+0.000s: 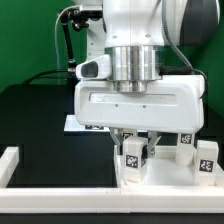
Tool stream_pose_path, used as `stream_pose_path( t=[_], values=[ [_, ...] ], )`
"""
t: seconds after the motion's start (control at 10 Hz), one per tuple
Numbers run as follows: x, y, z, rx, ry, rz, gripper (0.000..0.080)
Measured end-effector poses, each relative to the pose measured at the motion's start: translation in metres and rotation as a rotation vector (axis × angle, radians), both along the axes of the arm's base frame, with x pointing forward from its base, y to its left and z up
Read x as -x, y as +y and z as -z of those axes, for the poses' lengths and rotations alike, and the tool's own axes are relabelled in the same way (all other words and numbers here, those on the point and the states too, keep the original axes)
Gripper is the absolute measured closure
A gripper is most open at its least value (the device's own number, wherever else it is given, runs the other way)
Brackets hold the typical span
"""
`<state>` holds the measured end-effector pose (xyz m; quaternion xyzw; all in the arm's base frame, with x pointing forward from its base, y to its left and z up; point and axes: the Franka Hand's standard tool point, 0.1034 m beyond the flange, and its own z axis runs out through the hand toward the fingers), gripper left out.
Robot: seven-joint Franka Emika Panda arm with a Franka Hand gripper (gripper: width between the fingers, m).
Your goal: Assemble square table
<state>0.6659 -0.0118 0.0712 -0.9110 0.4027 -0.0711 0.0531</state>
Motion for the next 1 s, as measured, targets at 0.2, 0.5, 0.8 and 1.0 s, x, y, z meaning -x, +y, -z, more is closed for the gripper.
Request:
stream_pose_path(
  t=[0.2, 0.5, 0.8, 1.0],
  values=[
    [0.001, -0.001, 0.0, -0.084, 0.025, 0.357, 0.0512],
    [0.001, 0.006, 0.003, -0.229, 0.042, 0.851, 0.0511],
    [-0.001, 0.009, 0.002, -0.259, 0.056, 1.015, 0.0504],
    [0.0, 0.009, 0.001, -0.197, 0.042, 0.706, 0.032]
  ],
)
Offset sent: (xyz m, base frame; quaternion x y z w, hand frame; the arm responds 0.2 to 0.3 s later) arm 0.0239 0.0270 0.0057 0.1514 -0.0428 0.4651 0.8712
